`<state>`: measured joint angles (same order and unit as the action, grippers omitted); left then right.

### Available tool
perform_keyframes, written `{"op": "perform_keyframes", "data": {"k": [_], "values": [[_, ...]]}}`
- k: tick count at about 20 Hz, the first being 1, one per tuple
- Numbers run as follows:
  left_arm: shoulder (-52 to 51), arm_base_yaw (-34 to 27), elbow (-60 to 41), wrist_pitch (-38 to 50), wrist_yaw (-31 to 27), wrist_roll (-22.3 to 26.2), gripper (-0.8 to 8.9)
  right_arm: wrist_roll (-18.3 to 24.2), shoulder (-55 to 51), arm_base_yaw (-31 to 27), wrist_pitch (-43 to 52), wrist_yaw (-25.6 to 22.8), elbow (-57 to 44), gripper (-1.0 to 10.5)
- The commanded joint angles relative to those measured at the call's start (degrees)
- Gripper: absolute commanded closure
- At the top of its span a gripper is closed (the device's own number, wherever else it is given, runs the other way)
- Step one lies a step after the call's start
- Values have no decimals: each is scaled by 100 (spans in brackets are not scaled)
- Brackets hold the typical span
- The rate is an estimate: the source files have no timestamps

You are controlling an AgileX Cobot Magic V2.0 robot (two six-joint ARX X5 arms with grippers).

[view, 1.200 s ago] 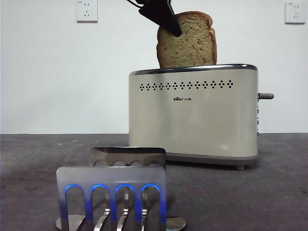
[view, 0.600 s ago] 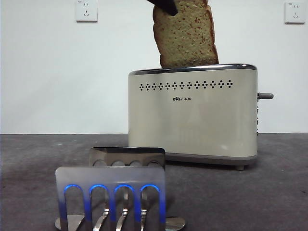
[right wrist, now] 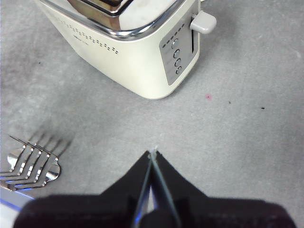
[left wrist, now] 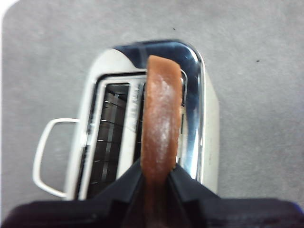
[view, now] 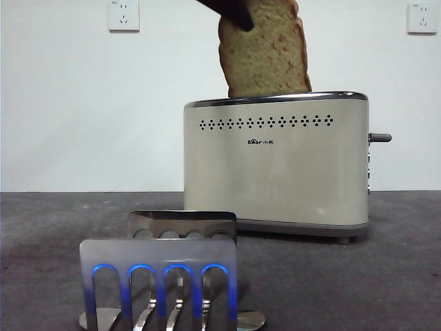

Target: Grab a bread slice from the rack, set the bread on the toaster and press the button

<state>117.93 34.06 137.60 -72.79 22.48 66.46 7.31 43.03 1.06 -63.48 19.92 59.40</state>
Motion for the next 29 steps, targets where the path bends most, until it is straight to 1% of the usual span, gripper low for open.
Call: {"op": "perform_keyframes", "data": {"k": [1,7,10,13,16,19,21,23,24,26,27,29], "values": [[240,-20,-24,22,28,63,825,31,-2,9,-4,9,11,947],[393,-72,-24,323,-155,61,825,44,0,9,0,7,11,947],[411,-79,-24,516,-149,-39,825,46,0,9,0,4,11,947],[529,-79,-24,450,-116,-94,825,48,0,9,2,4,11,947],[684,-79,-24,468,63,-192,825,46,0,9,-4,7,11,947],[772,-77,-24,518,57,-210,824,46,-2,9,-7,4,11,947],[778,-79,-26,597,42,-334,819,46,0,9,0,4,11,947],[778,-77,-26,841,44,-640,803,46,0,9,-2,7,11,947],[778,-79,-26,973,44,-885,724,46,0,9,-2,4,11,947],[776,-90,-26,1161,31,-1303,432,46,-2,9,-2,7,11,947],[774,-90,-26,1198,20,-1392,369,46,0,9,-2,4,11,947],[719,-90,-26,1198,17,-1445,368,46,0,9,0,4,11,947]]}}
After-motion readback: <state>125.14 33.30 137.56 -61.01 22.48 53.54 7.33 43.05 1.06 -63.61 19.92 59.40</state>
